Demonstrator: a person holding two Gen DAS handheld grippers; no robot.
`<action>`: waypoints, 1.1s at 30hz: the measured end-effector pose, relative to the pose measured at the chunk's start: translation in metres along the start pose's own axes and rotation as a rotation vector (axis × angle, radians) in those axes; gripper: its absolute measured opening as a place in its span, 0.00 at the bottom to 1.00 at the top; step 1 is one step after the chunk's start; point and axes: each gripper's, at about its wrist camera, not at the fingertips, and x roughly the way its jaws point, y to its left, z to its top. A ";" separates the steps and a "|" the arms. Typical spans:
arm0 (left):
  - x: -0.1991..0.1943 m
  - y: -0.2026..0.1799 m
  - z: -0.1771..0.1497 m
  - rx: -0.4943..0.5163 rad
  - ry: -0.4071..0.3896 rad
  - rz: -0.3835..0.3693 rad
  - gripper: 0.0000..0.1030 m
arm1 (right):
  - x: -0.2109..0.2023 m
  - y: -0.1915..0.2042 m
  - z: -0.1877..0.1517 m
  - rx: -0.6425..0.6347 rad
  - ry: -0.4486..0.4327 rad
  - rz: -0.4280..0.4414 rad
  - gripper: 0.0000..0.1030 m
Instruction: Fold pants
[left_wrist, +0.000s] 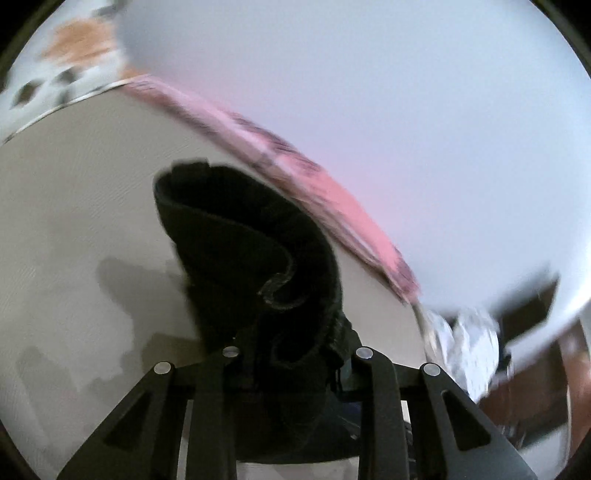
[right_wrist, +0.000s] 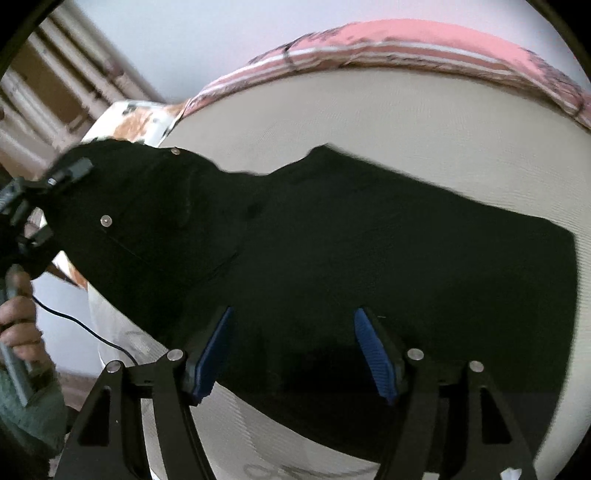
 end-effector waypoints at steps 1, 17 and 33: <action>0.008 -0.019 -0.005 0.043 0.021 -0.023 0.25 | -0.012 -0.013 -0.001 0.023 -0.019 -0.008 0.65; 0.180 -0.172 -0.130 0.327 0.474 -0.197 0.25 | -0.110 -0.149 -0.034 0.300 -0.187 -0.098 0.65; 0.156 -0.176 -0.167 0.591 0.552 -0.094 0.46 | -0.095 -0.206 -0.056 0.481 -0.181 0.122 0.66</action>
